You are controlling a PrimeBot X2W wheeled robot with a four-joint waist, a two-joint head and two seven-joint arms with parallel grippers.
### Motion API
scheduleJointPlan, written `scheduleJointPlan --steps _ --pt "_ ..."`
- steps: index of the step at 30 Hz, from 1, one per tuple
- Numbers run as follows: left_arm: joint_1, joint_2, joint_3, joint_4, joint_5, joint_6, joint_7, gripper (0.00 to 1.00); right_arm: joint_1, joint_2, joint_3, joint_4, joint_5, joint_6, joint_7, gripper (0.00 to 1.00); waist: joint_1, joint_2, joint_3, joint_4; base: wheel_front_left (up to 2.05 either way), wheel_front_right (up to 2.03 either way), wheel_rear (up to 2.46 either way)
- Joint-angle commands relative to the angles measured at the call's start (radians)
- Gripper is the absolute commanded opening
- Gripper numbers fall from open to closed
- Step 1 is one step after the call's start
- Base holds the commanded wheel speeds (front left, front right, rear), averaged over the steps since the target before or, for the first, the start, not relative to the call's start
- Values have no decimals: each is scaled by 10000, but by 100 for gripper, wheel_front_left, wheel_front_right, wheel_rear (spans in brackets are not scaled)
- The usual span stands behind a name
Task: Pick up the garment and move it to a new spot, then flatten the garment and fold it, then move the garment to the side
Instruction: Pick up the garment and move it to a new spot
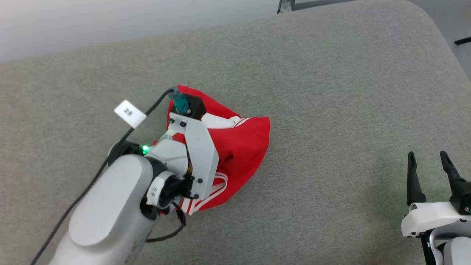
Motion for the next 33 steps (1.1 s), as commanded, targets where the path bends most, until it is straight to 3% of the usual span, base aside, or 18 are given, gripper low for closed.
scheduleJointPlan --steps 1,11,15,23,33 --pt "-201 -12 -21 64 -95 -227 -94 100 -42 -29 15 49 32 -6 -54 100 0 -1 -156 102 0 0 0" --pt "-377 114 243 -333 -422 -806 -601 100 214 -354 266 -48 43 -6 -54 100 0 -1 -957 592 0 0 0" --pt "-95 181 492 -692 -558 -1116 -1351 100 418 -462 502 -233 30 -6 -48 100 0 -1 -1445 862 0 0 0" --pt "758 271 1188 -920 -599 -2055 -4051 100 722 -670 1140 -570 52 -6 -34 100 0 -1 -2367 1466 0 0 0" --pt "2437 611 1768 -871 126 -2804 -8617 100 1020 -718 2025 -642 169 -6 -34 100 0 -1 -2956 2055 0 0 0"
